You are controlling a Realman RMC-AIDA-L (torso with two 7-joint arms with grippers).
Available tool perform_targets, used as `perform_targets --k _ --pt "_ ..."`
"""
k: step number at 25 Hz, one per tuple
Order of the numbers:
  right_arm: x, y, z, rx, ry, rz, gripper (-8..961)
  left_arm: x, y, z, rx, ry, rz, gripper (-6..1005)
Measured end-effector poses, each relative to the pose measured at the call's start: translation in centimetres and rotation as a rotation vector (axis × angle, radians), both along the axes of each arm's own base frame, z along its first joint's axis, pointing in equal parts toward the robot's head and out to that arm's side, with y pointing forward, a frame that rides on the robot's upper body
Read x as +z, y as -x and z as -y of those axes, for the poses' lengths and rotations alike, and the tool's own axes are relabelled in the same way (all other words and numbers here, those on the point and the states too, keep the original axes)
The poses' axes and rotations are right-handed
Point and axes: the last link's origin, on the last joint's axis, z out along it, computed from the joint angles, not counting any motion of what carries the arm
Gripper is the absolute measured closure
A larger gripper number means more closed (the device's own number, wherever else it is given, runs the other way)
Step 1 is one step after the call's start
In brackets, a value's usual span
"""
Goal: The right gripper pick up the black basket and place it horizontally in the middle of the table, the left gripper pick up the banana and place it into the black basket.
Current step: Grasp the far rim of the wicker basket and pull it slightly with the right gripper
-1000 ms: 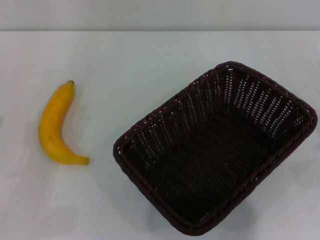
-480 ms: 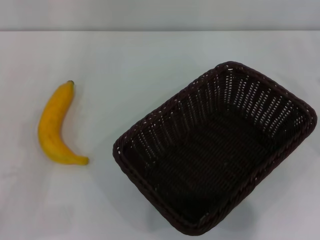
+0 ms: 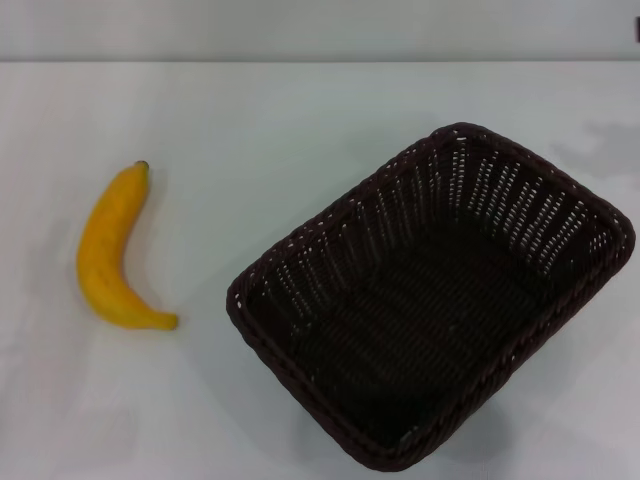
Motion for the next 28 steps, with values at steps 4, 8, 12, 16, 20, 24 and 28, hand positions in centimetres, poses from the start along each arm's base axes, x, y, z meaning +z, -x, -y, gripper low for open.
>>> perform_targets --k 4,8,12,16,20,24,28 --pt "-1.0 3.0 -1.3 -0.092 0.155 0.139 308 -0.1 -0.2 -0.8 -0.004 0.01 0.007 117" --pt "-2.2 4.6 -2.3 -0.163 0.231 0.271 308 -0.1 -0.3 -1.3 -0.006 0.018 0.008 117" --pt "-4.8 6.2 -3.8 -0.18 0.316 0.308 304 0.2 0.0 -0.9 0.004 0.009 0.006 117" --pt "-7.3 6.8 -5.1 -0.194 0.373 0.328 301 0.1 0.1 -1.0 0.011 0.012 0.005 118" --pt "-8.7 7.1 -5.9 -0.215 0.384 0.382 297 0.2 0.1 -1.3 0.013 0.015 0.002 118" --pt "-9.8 7.1 -6.0 -0.232 0.404 0.437 241 0.4 0.2 -1.9 0.023 0.021 -0.001 118" --pt "-10.9 6.8 -5.8 -0.253 0.458 0.452 169 0.4 0.3 -2.5 0.036 0.036 0.001 118"
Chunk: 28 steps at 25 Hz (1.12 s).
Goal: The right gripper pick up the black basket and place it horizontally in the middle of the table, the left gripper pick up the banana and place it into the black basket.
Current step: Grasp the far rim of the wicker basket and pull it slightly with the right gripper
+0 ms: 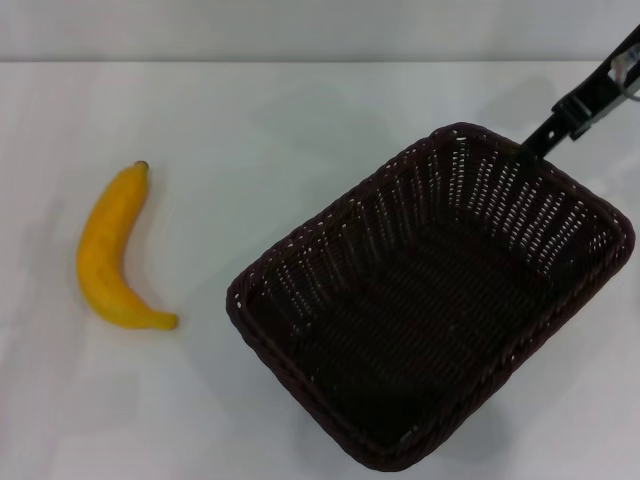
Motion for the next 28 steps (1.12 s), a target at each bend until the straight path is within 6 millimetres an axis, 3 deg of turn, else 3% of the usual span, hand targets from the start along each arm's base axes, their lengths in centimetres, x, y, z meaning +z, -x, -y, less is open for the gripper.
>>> perform_targets --k 4,10,18,28 --pt "-0.8 -0.3 0.1 -0.023 0.025 0.001 96 0.0 -0.1 -0.6 0.001 0.012 0.0 118" --pt "-2.3 -1.0 0.2 -0.055 0.04 0.057 94 0.1 -0.4 -1.0 -0.014 0.011 -0.004 118" --pt "-5.0 -1.1 0.8 -0.075 0.11 0.112 160 0.4 -0.9 -1.4 -0.037 0.006 -0.021 118" --pt "-6.1 -0.3 1.1 -0.078 0.117 0.16 242 0.6 -1.0 -1.5 -0.046 0.002 -0.027 119"
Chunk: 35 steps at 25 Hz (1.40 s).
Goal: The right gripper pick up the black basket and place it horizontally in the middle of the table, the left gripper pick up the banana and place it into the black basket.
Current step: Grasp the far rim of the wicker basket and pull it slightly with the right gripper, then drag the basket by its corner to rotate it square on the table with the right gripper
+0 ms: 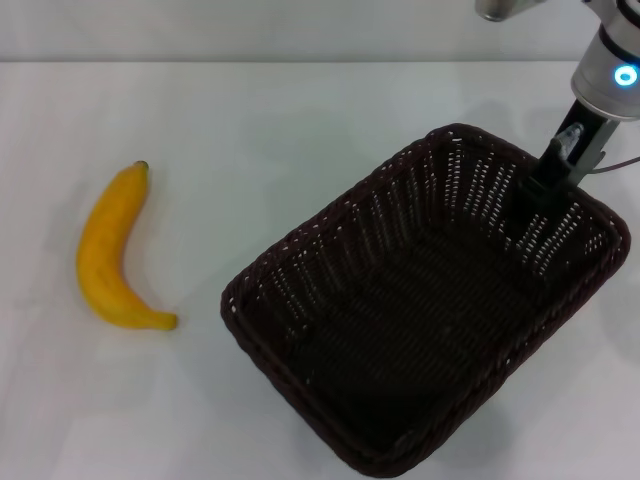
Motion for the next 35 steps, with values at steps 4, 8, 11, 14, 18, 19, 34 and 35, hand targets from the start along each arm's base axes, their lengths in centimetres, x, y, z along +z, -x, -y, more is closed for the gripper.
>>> perform_targets --k 4,8,11,14,18,19,34,35 --pt "0.0 0.2 0.1 -0.028 -0.011 -0.012 372 0.3 -0.1 0.2 -0.011 -0.005 -0.013 119" --pt "-0.1 0.2 0.2 -0.054 -0.026 -0.009 545 0.6 0.0 0.4 -0.018 -0.009 -0.025 119" --pt "-0.1 0.3 0.1 -0.075 -0.046 -0.009 683 0.8 0.1 0.5 -0.016 -0.012 -0.031 119" --pt "0.3 0.1 0.0 -0.127 -0.091 -0.011 753 1.0 0.2 0.6 -0.012 -0.015 -0.034 119" --pt "1.6 -0.9 -0.1 -0.247 -0.201 -0.048 824 1.3 0.7 0.8 0.004 -0.016 -0.04 119" --pt "2.1 -1.2 0.0 -0.294 -0.233 -0.077 824 1.4 0.7 0.9 0.006 -0.016 -0.041 119" --pt "2.9 -4.1 2.6 -0.469 -0.318 -0.164 835 2.9 1.2 0.2 0.018 -0.018 -0.069 120" --pt "3.0 -4.3 2.7 -0.473 -0.324 -0.172 838 2.9 1.2 0.3 0.018 -0.019 -0.07 120"
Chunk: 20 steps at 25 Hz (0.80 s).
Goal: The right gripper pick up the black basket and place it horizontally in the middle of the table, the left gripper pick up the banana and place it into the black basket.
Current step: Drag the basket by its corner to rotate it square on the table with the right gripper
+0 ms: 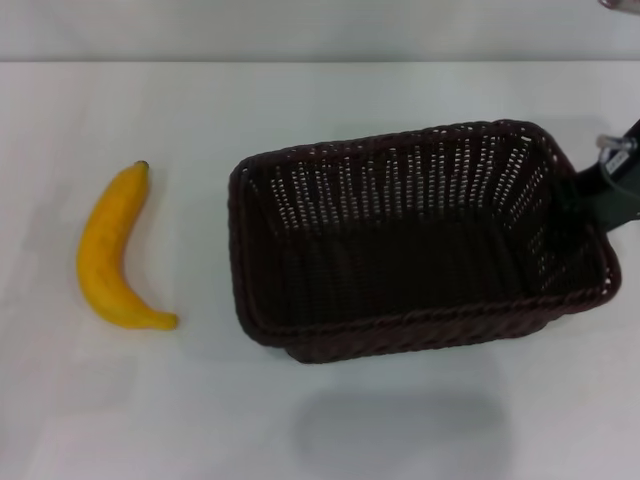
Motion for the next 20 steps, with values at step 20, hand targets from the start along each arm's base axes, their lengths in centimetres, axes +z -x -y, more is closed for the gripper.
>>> perform_targets --k 20 --pt "1.5 1.4 0.3 0.145 -0.031 -0.013 742 -0.2 0.2 1.7 -0.005 -0.026 -0.002 120"
